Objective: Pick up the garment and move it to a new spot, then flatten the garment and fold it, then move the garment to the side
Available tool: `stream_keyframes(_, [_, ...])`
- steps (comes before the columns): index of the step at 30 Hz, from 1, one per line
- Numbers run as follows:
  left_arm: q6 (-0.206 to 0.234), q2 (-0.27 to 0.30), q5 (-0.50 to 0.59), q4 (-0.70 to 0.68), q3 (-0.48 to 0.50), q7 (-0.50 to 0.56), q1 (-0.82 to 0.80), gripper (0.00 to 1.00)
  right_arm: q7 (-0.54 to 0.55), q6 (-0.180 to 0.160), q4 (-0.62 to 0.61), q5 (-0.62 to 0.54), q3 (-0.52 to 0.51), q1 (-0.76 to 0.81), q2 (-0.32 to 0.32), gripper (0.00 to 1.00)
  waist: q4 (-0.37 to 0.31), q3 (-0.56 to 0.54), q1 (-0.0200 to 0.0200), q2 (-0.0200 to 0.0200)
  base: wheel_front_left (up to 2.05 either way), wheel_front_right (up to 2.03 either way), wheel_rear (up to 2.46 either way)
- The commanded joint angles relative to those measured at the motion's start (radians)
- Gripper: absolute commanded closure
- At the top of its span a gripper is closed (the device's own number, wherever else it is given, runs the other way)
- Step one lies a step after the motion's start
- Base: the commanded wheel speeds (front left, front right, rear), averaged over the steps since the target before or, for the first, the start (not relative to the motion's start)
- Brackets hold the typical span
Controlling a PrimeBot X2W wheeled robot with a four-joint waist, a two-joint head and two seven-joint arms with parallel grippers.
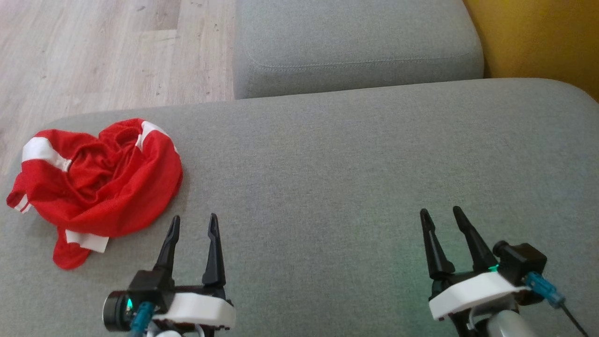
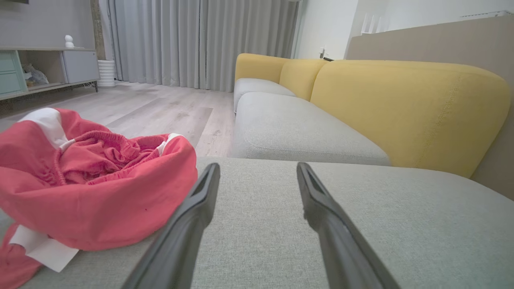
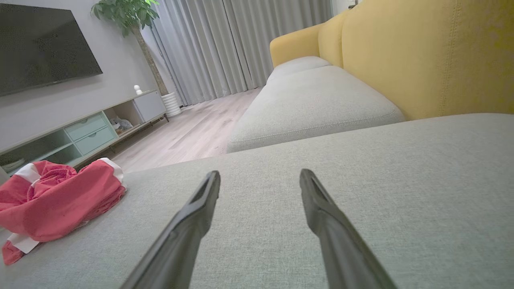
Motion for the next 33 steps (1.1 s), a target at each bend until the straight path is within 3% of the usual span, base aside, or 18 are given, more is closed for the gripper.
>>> stream_keyframes(1, [0.013,0.012,0.034,-0.027,0.017,-0.016,-0.056,0.00,-0.017,-0.001,-0.034,-0.030,0.013,-0.060,0.001,0.00,0.000,0.000,0.0000,-0.0001,0.00,0.00,0.00])
stream_keyframes(21, [0.078,-0.027,0.241,0.079,0.043,-0.080,-0.076,0.00,-0.082,-0.001,0.031,-0.293,-0.010,-0.083,-0.003,0.00,-0.001,-0.010,0.0000,-0.0001,0.00,0.00,0.00])
stream_keyframes(33, [0.060,-0.041,0.266,0.096,0.063,-0.083,-0.074,0.00,-0.084,-0.001,0.049,-0.287,-0.027,-0.085,-0.003,0.00,0.002,-0.007,0.0000,-0.0001,0.00,0.00,0.00])
